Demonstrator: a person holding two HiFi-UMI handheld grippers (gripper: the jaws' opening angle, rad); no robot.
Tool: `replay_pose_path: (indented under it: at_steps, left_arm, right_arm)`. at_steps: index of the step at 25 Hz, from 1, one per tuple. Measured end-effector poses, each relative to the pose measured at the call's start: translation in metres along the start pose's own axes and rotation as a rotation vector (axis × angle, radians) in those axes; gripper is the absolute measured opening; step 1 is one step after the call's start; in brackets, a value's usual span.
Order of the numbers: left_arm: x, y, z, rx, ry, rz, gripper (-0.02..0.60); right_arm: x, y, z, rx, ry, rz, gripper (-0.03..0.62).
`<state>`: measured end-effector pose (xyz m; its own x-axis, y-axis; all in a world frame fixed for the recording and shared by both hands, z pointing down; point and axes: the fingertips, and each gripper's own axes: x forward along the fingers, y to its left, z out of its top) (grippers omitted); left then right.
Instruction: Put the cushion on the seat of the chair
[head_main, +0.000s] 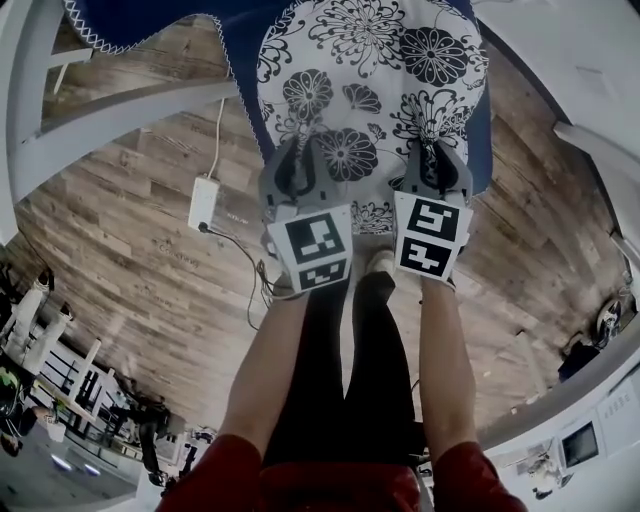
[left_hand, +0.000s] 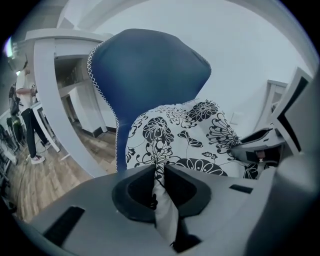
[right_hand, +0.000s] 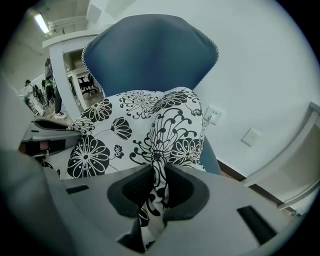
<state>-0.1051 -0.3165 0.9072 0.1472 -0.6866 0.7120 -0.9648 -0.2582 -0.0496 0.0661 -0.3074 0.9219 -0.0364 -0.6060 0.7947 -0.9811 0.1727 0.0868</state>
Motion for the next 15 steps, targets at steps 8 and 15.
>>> replay_pose_path:
  at_steps: [8,15]
  left_arm:
    - [-0.009,0.005,0.001,-0.008,-0.020,0.019,0.125]
    - [-0.019,0.014,0.013,-0.022,-0.023,0.026,0.241]
  right_arm:
    - [-0.005,-0.021,-0.003,0.044,-0.013,-0.066,0.210]
    - [-0.021,-0.026,0.015,0.086,-0.065,-0.047,0.210]
